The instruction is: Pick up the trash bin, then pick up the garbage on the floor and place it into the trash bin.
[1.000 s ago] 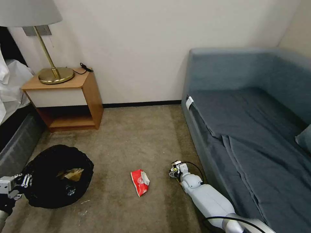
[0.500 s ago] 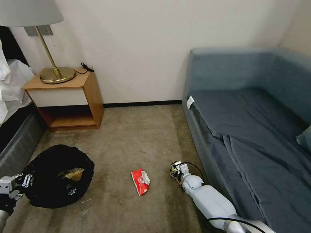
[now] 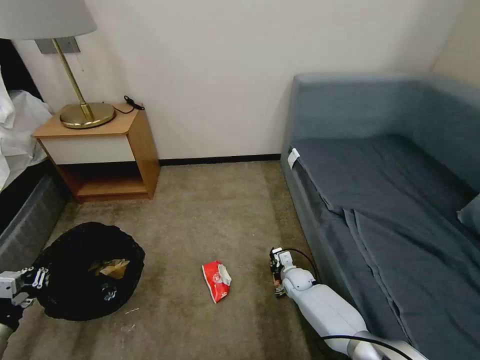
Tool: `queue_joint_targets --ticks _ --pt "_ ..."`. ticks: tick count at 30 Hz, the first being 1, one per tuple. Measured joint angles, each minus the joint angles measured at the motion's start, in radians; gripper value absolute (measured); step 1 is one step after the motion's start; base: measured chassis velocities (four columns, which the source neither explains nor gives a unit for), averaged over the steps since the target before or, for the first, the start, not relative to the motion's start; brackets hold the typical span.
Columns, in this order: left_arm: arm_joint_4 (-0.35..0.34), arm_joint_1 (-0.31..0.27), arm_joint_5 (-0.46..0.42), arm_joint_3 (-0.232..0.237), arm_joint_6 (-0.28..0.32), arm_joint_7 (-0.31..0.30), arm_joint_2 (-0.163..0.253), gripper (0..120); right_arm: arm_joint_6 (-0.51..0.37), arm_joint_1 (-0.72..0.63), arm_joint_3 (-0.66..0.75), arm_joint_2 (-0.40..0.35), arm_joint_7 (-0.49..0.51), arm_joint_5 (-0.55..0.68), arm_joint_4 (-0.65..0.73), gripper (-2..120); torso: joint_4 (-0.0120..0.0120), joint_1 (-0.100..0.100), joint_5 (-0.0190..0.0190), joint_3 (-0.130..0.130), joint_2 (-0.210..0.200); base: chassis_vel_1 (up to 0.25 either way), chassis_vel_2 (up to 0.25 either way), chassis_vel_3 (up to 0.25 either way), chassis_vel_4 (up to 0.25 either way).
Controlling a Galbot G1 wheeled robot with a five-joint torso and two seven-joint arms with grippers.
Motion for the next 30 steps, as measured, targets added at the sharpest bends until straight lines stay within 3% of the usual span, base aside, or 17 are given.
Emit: queue_joint_targets --ticks 2,15,24,30 --pt "0.003 -0.008 0.000 0.006 0.000 0.000 0.000 6 -0.003 0.002 -0.009 -0.013 0.010 0.013 0.028 0 0.0002 0.000 0.0001 0.000 0.000 0.000 0.000 0.000 0.000" --pt "0.026 -0.033 0.006 0.035 -0.006 0.000 0.000 6 -0.008 0.006 -0.036 -0.069 0.033 0.057 0.147 0 0.0003 0.000 0.0002 0.000 0.000 0.000 0.000 0.000 0.000" --pt "0.042 -0.074 0.021 0.072 -0.006 -0.001 -0.007 6 -0.050 0.026 -0.129 -0.116 0.100 0.079 0.410 0 0.0003 0.000 0.0001 0.000 0.000 0.000 0.000 0.000 0.000" --pt "0.050 -0.091 0.028 0.088 -0.006 -0.001 -0.012 6 -0.061 0.065 -0.197 -0.116 0.122 0.116 0.508 0 0.0003 0.000 0.0001 0.000 0.000 0.000 0.000 0.000 0.000"
